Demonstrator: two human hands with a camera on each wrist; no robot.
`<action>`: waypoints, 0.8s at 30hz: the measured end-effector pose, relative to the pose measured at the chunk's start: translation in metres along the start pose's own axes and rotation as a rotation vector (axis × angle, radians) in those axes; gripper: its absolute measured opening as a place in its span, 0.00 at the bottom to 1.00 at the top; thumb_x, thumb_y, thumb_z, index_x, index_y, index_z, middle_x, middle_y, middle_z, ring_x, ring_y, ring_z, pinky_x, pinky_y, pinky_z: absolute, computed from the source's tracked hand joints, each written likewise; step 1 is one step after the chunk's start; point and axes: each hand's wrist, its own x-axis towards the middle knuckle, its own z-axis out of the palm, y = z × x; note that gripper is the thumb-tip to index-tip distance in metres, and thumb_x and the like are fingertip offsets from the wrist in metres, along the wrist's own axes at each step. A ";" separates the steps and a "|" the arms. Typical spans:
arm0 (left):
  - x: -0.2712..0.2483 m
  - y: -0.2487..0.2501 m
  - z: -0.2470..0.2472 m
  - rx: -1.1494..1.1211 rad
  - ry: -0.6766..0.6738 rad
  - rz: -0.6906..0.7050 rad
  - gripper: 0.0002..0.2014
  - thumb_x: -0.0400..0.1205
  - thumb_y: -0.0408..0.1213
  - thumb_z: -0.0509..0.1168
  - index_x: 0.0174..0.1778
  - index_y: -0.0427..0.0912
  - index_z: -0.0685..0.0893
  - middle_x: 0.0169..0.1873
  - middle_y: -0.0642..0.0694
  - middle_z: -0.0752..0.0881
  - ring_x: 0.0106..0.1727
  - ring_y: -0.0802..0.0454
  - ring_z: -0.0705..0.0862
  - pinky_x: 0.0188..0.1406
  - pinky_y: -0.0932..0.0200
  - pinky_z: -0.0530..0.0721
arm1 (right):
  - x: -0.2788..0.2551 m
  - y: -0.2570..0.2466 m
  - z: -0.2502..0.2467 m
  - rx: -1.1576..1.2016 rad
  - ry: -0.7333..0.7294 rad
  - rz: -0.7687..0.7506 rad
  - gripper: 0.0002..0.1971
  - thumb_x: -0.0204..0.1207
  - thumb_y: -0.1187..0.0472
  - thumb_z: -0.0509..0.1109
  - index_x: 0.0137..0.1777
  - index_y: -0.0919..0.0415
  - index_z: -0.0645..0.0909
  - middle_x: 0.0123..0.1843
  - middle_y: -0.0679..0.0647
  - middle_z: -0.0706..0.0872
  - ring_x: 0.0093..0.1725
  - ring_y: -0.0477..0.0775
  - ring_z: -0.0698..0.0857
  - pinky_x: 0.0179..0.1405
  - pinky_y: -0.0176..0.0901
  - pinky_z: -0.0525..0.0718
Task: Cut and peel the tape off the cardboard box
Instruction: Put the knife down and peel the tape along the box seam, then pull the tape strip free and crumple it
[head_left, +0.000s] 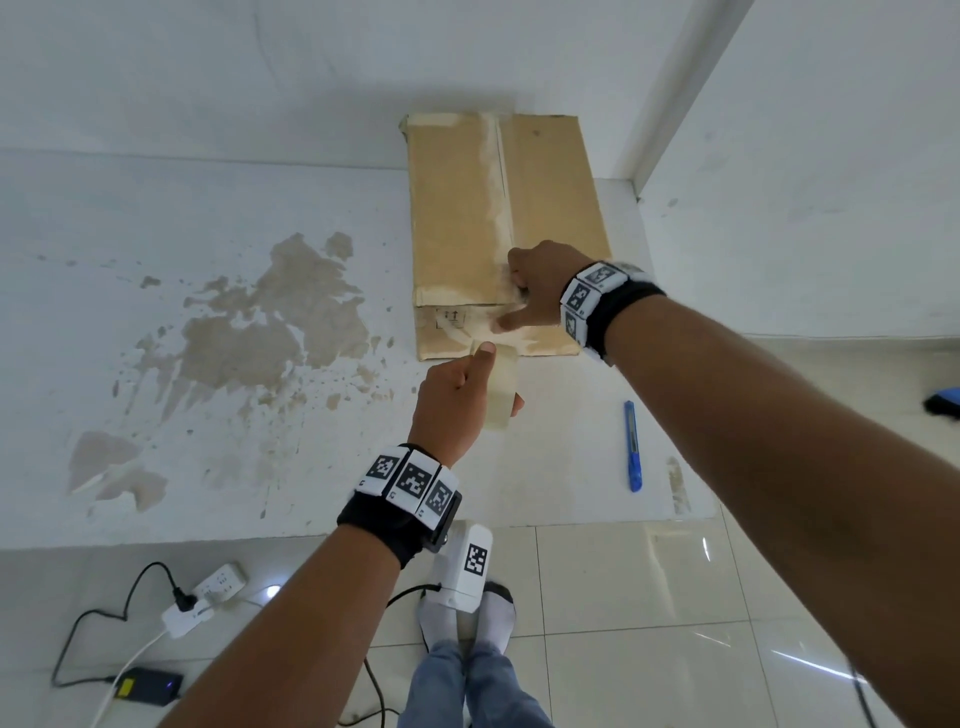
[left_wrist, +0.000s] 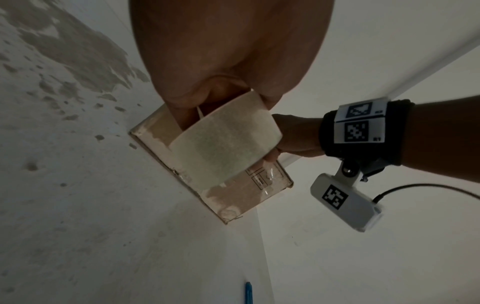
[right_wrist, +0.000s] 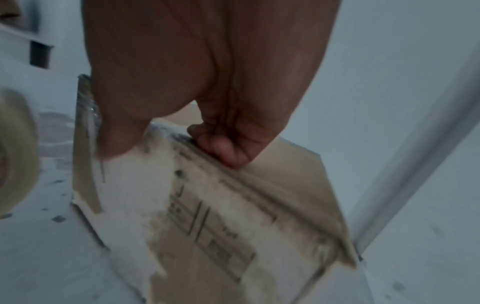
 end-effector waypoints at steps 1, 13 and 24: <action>0.000 0.001 0.000 0.000 0.003 0.001 0.31 0.92 0.48 0.54 0.41 0.28 0.92 0.34 0.41 0.94 0.26 0.66 0.87 0.32 0.74 0.82 | -0.002 -0.001 0.002 0.052 0.025 0.009 0.30 0.63 0.36 0.81 0.47 0.57 0.71 0.41 0.52 0.79 0.37 0.57 0.77 0.34 0.44 0.72; -0.008 0.033 0.001 0.027 0.014 0.054 0.32 0.92 0.48 0.54 0.44 0.19 0.87 0.34 0.38 0.94 0.24 0.65 0.87 0.29 0.73 0.81 | -0.025 0.008 -0.005 0.171 -0.018 -0.087 0.16 0.74 0.77 0.67 0.53 0.58 0.70 0.53 0.53 0.81 0.50 0.57 0.80 0.48 0.46 0.79; -0.018 0.097 -0.008 0.034 0.168 0.284 0.31 0.93 0.41 0.55 0.18 0.47 0.72 0.09 0.57 0.75 0.15 0.65 0.76 0.20 0.77 0.68 | -0.080 0.011 -0.050 1.182 0.110 0.080 0.23 0.90 0.47 0.54 0.67 0.63 0.81 0.57 0.58 0.92 0.51 0.54 0.90 0.63 0.54 0.87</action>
